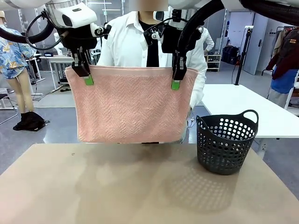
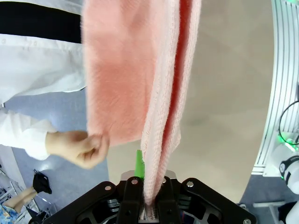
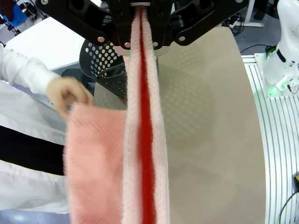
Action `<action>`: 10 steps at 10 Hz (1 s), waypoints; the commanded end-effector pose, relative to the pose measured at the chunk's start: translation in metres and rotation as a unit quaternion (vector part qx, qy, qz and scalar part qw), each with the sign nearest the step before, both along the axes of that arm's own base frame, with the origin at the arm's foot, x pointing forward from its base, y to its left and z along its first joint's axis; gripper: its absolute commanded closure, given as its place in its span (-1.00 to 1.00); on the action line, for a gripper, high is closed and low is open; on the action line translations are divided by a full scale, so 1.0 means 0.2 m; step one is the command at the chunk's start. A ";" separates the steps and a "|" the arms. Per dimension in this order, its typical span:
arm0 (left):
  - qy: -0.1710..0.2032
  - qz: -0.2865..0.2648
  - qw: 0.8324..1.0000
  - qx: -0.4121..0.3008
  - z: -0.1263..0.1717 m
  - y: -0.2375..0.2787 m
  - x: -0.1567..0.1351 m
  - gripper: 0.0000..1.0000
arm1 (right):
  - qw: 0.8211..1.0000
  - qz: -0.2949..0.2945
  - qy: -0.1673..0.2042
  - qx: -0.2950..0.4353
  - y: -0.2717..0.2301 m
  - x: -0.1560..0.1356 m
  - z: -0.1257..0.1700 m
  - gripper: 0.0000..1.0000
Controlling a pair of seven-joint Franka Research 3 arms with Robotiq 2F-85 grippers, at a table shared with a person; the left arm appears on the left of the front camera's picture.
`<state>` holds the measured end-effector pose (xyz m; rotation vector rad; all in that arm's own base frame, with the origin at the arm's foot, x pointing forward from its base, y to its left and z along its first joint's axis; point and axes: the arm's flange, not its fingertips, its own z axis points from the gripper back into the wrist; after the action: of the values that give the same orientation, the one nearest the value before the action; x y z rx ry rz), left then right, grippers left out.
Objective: Fold the towel.
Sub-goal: Release the end of the 100 cm Hotel Towel you were holding.
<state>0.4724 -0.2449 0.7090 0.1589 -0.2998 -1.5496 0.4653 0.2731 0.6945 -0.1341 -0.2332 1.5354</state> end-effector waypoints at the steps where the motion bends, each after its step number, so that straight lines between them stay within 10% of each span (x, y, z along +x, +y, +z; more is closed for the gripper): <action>1: -0.001 0.001 1.000 0.000 0.01 0.00 0.00 1.00 | 1.000 0.000 -0.001 -0.001 0.00 0.00 0.01 1.00; 10: -0.001 0.001 1.000 0.000 0.01 0.00 0.00 1.00 | 1.000 0.000 -0.001 -0.001 0.00 0.00 0.01 1.00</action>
<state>0.4724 -0.2449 0.7090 0.1589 -0.2998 -1.5496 0.4652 0.2731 0.6946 -0.1342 -0.2334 1.5354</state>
